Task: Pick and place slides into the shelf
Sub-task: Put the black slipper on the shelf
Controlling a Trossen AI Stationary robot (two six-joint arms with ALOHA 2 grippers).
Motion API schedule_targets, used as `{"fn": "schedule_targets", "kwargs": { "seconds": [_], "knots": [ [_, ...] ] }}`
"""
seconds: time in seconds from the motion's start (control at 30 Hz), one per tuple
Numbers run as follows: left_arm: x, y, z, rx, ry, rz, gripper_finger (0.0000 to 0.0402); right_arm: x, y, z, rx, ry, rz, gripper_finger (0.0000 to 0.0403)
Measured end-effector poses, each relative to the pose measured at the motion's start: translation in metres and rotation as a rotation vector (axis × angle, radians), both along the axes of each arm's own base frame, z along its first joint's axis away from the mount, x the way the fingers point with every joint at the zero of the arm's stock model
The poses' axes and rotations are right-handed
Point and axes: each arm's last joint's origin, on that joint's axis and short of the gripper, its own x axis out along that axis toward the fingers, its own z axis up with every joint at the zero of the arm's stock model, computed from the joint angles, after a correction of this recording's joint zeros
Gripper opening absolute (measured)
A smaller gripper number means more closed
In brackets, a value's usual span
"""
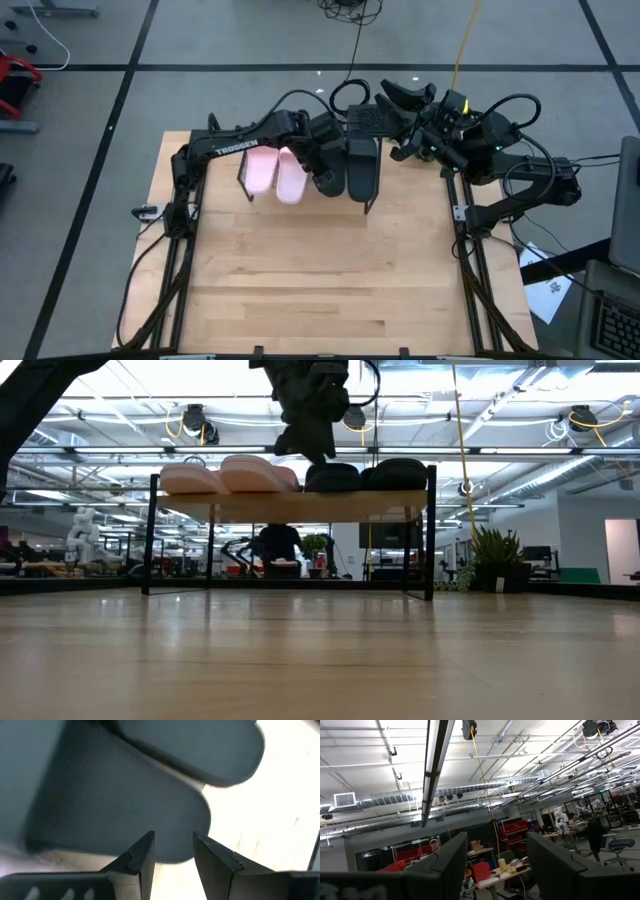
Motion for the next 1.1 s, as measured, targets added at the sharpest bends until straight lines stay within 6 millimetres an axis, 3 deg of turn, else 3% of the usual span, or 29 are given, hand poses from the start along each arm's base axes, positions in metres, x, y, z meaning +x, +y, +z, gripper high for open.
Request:
{"fn": "schedule_targets", "kwargs": {
  "seconds": [0.2,0.33,0.43,0.63,0.9,1.1],
  "knots": [
    [-0.002,0.008,0.027,0.125,-0.082,0.042,0.0129,0.0,0.0,0.0,0.0,0.004,0.0,0.0194],
    [-0.007,0.027,0.047,0.26,-0.145,0.091,0.0129,0.0,0.0,-0.001,0.006,0.003,0.004,0.0194],
    [-0.01,0.045,0.051,0.278,-0.193,0.115,0.0129,0.0,0.0,-0.001,0.008,0.002,0.005,0.0194],
    [-0.017,0.07,0.035,0.24,-0.112,0.157,0.0129,0.0,0.0,-0.001,0.008,0.002,0.006,0.0194],
    [0.001,0.073,0.001,0.161,-0.042,0.107,0.0129,0.0,0.0,-0.001,0.007,0.004,0.004,0.0194],
    [0.001,0.071,0.005,0.169,-0.062,0.107,0.0129,0.001,0.0,-0.002,0.008,0.021,0.005,0.0194]
  ]
}}
